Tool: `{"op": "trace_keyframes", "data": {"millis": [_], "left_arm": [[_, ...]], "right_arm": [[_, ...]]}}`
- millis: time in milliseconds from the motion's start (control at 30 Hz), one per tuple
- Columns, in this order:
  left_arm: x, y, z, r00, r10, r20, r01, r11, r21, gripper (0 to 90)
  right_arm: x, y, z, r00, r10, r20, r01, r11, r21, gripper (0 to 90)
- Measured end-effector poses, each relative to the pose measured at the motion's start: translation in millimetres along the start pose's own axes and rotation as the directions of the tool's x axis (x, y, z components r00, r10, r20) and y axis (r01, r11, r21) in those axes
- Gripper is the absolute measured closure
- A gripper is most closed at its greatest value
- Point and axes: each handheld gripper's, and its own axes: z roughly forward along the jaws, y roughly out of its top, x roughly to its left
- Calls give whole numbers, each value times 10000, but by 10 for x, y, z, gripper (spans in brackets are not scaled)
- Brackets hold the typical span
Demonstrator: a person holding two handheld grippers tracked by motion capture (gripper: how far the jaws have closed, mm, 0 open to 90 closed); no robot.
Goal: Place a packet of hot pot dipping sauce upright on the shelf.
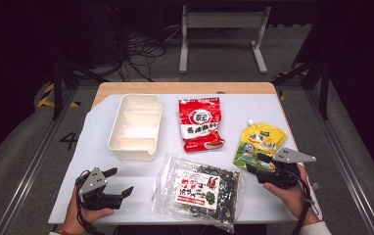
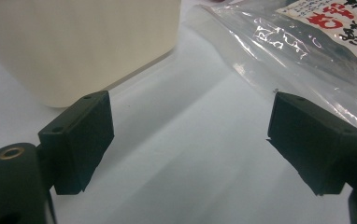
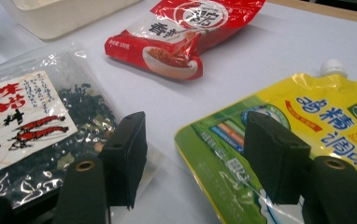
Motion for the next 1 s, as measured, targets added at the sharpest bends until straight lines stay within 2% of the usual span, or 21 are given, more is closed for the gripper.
{"op": "trace_keyframes", "data": {"millis": [167, 367, 500, 700, 1000], "left_arm": [[-38, 16, 10, 10000, 73, 8, -73, 10000, -56, 152], [-49, 2, 24, 9995, 316, -78, -315, 9994, 175, 157], [-39, -5, -15, 9995, 158, -277, -156, 9999, 62, 164], [-60, -18, -23, 9995, 205, -222, -202, 9997, 122, 165], [-68, -17, 7, 9989, 442, -132, -438, 9987, 262, 180]], "right_arm": [[26, 97, 72, 9999, -73, -105, 73, 10000, 25, 403], [45, 202, 103, 9998, -129, -129, 127, 9998, -139, 430], [56, 307, 133, 9995, -263, -161, 256, 9989, -386, 427], [67, 416, 208, 9994, -283, -197, 274, 9985, -465, 388], [7, 486, 328, 9990, -226, -380, 211, 9990, -392, 426]]}}
